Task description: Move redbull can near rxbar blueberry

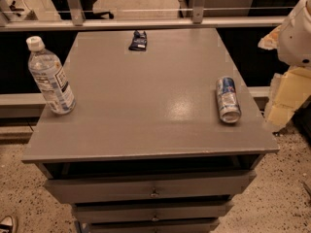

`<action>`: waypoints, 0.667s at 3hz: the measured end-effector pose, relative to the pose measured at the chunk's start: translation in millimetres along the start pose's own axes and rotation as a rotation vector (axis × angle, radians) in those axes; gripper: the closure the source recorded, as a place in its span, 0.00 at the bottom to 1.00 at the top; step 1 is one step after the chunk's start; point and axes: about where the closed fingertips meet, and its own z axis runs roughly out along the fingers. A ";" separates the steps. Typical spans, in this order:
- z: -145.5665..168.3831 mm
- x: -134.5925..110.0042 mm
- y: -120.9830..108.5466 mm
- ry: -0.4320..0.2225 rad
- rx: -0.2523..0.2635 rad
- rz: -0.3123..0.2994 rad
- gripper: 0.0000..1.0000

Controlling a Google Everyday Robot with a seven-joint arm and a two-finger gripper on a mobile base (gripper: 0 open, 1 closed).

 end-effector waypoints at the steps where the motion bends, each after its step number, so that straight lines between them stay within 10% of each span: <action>1: 0.0 0.0 0.0 0.000 0.000 0.000 0.00; 2: 16.2 5.6 -13.3 0.009 0.027 0.087 0.00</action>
Offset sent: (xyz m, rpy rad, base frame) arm 0.0293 -0.0127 -0.0313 0.0221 0.0039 -0.1673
